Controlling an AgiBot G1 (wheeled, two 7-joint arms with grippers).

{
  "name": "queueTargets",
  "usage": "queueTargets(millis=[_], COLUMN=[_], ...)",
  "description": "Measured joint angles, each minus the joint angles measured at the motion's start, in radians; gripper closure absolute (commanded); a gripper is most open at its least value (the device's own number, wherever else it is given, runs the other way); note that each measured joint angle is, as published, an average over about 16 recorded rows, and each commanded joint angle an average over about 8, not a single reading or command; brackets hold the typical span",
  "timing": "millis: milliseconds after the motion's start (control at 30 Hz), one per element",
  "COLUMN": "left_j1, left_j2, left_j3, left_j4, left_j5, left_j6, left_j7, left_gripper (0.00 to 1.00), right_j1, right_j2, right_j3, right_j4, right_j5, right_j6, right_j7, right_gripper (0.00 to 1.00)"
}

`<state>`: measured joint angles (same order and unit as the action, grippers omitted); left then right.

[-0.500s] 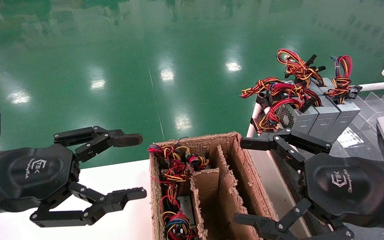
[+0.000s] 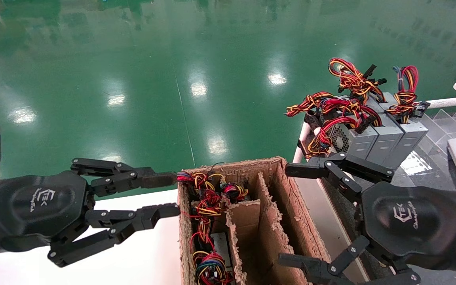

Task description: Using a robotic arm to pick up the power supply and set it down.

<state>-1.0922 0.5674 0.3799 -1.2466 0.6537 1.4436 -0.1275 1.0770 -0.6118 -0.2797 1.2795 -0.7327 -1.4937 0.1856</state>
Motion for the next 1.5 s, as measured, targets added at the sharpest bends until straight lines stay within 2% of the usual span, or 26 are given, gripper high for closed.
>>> queueTargets(millis=[467, 500, 733, 767, 1500], left_j1=[0.0, 0.0, 0.0, 0.0, 0.0], left_j2=[0.0, 0.0, 0.0, 0.0, 0.0], left_j3=[0.0, 0.0, 0.0, 0.0, 0.0], left_j4=[0.0, 0.0, 0.0, 0.0, 0.0], left_j5=[0.0, 0.0, 0.0, 0.0, 0.0], left_j6=[0.0, 0.0, 0.0, 0.0, 0.0], left_j7=[0.0, 0.0, 0.0, 0.0, 0.0], left_gripper=[1.0, 0.92, 0.04, 0.0, 0.0], right_j1=[0.0, 0.0, 0.0, 0.0, 0.004], right_j2=[0.0, 0.0, 0.0, 0.0, -0.002], right_j3=[0.0, 0.0, 0.0, 0.0, -0.015], right_j4=[0.0, 0.0, 0.0, 0.0, 0.004], right_j5=[0.0, 0.0, 0.0, 0.0, -0.033], right_j6=[0.0, 0.0, 0.0, 0.0, 0.021], right_j7=[0.0, 0.0, 0.0, 0.0, 0.016], right_gripper=[0.0, 0.0, 0.0, 0.0, 0.0])
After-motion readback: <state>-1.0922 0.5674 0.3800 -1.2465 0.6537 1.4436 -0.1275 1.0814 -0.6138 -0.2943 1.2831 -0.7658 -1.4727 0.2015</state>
